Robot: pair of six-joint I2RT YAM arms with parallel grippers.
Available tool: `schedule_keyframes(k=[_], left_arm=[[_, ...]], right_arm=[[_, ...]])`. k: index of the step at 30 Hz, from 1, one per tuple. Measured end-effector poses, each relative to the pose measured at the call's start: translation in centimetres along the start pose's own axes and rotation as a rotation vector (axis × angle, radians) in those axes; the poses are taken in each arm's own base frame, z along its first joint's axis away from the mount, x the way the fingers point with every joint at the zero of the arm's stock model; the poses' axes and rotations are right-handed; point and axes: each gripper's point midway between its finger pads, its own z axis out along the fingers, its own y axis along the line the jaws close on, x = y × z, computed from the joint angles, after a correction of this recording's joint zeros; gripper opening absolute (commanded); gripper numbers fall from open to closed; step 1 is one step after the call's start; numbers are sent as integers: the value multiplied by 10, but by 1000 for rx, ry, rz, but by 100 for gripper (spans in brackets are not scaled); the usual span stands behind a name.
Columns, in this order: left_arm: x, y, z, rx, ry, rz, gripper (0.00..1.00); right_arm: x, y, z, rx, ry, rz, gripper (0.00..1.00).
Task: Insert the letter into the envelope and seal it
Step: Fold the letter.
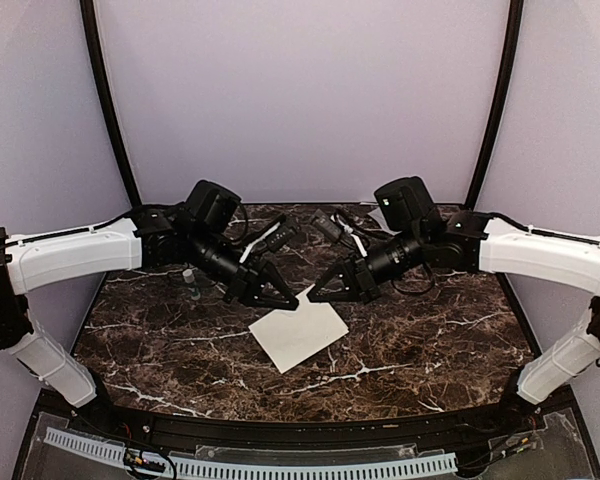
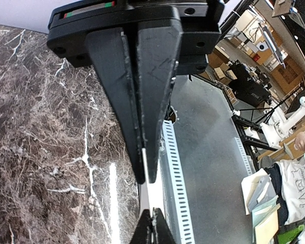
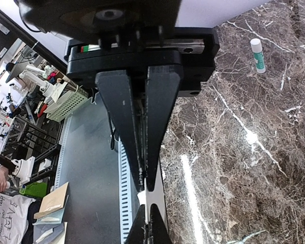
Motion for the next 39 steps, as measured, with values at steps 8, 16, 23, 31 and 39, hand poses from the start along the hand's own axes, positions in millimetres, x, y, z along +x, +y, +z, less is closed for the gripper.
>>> schedule_keyframes(k=[8,16,23,31,39], left_arm=[[-2,2,0,-13,-2,6,42],[-1,5,-1,-34,3,4,28],[-1,6,-1,-41,4,8,0],[-2,7,-1,-46,1,14,0],[-4,6,-1,-46,-6,23,0]], right_arm=[[0,-9,-8,97,-35,-2,0],[-14,-4,-28,142,-111,-33,0],[-12,-6,-28,141,-111,-31,0],[-9,1,-26,94,-104,-20,17],[2,-3,-21,70,-80,2,17]])
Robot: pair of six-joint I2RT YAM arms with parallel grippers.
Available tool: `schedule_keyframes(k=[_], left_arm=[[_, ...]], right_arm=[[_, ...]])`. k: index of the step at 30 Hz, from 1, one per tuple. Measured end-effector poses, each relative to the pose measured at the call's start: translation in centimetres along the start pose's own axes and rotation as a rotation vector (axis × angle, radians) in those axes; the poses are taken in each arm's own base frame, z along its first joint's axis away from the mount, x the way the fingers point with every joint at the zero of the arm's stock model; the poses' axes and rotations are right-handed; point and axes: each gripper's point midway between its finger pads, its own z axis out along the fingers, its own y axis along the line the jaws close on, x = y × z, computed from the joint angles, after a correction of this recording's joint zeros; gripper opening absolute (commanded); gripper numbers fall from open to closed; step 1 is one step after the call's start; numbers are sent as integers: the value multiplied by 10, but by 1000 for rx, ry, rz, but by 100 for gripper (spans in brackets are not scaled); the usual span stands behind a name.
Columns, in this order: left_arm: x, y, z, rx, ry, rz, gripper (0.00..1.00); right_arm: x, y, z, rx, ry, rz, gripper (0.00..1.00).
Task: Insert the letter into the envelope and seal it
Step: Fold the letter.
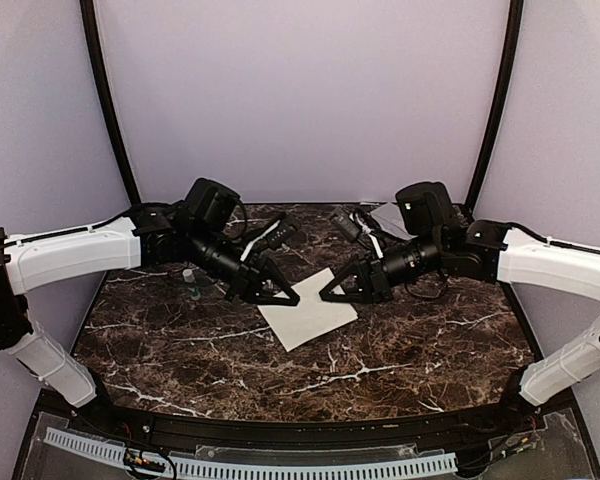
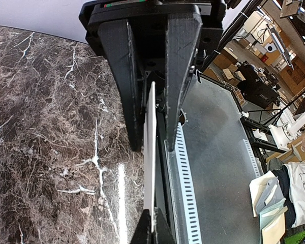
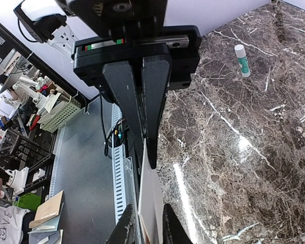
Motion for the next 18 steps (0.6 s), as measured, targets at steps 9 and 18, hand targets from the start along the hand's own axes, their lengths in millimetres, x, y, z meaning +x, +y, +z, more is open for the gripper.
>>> schedule_keyframes(k=[9,18], left_arm=[[-4,-1,-4,-21,-10,15,0],[-8,3,-7,-63,-24,29,32]], right_arm=[[15,-12,1,16,22,41,0],[19,-15,-6,37,-1,49,0]])
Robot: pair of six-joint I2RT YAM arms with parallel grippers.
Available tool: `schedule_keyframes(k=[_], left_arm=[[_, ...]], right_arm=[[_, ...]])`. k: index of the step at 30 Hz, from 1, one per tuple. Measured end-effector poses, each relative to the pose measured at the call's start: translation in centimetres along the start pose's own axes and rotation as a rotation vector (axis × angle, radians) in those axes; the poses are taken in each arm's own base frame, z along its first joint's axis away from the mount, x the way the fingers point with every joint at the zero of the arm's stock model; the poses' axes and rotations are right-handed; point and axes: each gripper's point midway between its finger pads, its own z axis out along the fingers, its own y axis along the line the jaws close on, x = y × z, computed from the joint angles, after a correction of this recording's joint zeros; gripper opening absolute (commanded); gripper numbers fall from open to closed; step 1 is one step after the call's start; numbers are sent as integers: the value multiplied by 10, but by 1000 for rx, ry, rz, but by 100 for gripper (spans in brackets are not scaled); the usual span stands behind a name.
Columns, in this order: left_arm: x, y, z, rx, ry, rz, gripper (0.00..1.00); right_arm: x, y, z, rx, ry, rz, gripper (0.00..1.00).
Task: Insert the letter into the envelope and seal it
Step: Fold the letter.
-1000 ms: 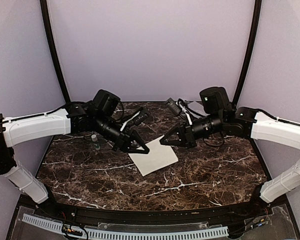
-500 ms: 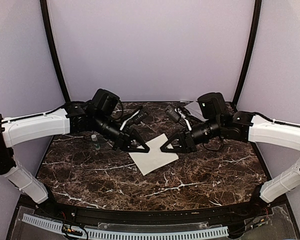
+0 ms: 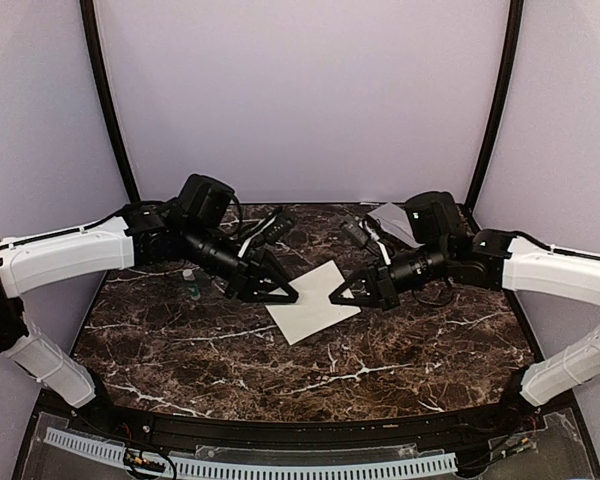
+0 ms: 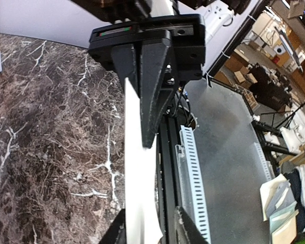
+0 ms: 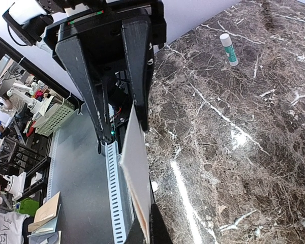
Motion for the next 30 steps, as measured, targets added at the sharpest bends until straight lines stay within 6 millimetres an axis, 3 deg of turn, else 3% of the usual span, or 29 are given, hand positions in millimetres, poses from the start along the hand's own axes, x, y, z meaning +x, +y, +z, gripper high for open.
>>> schedule_keyframes(k=[4,13,20,23,27,30], left_arm=[[-7,3,-9,-30,-38,3,28],[-32,10,-44,-69,-180,9,29],[-35,7,-46,-29,-213,-13,27],[-38,4,-46,-14,-222,-16,22],[-40,1,-47,7,-234,-19,2],[-41,-1,-47,19,-242,-17,0]], right_arm=[[-6,1,-9,18,-43,-8,0],[-26,10,-29,31,-185,-41,0],[-35,14,-32,3,-247,-41,0],[-37,16,-32,-10,-254,-40,0],[-37,16,-30,-22,-252,-39,0],[-37,15,-29,-22,-252,-35,0]])
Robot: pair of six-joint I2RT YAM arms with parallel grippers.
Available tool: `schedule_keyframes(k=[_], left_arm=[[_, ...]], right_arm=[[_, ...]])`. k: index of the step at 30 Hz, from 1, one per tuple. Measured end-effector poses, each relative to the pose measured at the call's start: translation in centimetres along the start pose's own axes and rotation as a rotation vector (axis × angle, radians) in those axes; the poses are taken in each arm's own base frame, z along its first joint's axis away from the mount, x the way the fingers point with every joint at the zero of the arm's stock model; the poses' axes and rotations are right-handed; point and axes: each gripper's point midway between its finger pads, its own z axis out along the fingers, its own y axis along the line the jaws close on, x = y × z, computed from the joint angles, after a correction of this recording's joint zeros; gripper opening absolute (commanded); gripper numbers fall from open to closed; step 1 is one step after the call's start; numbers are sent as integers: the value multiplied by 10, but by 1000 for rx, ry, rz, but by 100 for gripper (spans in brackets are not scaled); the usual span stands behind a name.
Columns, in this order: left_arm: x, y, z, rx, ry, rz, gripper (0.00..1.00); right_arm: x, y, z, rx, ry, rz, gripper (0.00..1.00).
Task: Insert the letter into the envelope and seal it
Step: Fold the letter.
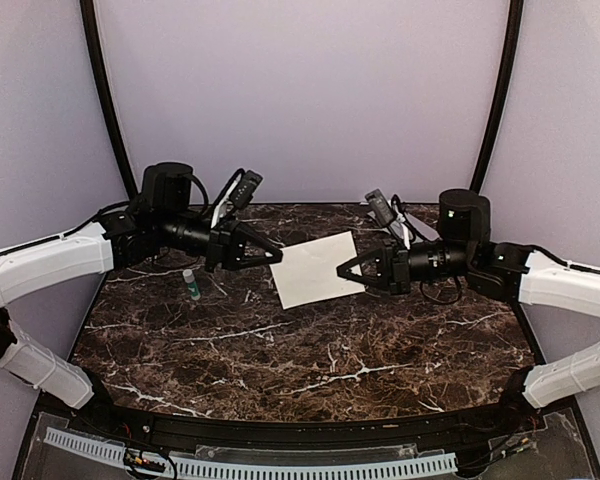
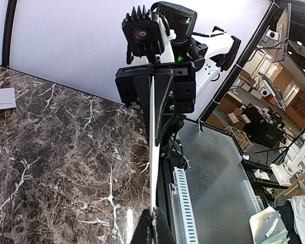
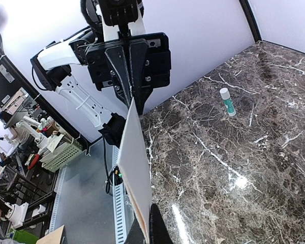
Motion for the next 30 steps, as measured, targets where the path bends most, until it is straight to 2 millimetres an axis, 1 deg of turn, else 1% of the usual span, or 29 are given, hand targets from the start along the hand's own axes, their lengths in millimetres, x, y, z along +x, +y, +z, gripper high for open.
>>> schedule_keyframes(k=[2,3,4,5,7,9,12,14,17,20,25,30], left_arm=[[-1,-1,0,6,-5,1,1],[-1,0,0,7,-7,0,17],[-1,0,0,7,-9,0,26],[-2,0,0,9,-14,2,40],[-1,0,1,12,-20,2,51],[1,1,1,16,-24,-12,54],[2,0,2,23,-27,-27,53],[0,-1,2,29,-34,-29,50],[-3,-3,1,38,-43,-29,42],[-4,-4,1,47,-52,-27,40],[-4,-2,1,55,-73,-45,38],[-7,-1,-2,66,-95,-66,36]], right_arm=[[-1,-1,0,5,-9,0,0],[-2,-2,0,8,-18,3,0],[-2,-3,0,10,-23,5,0],[-3,-5,1,15,-34,8,0],[-4,-8,1,26,-52,13,0],[-8,-10,1,38,-78,16,0],[-17,-10,0,40,-127,7,0],[-24,-9,-1,38,-162,-2,0],[-30,-8,-3,39,-195,-11,0],[-35,-7,-4,37,-215,-20,0],[-37,-6,-3,26,-221,-16,0],[-31,-7,3,3,-194,-4,0]])
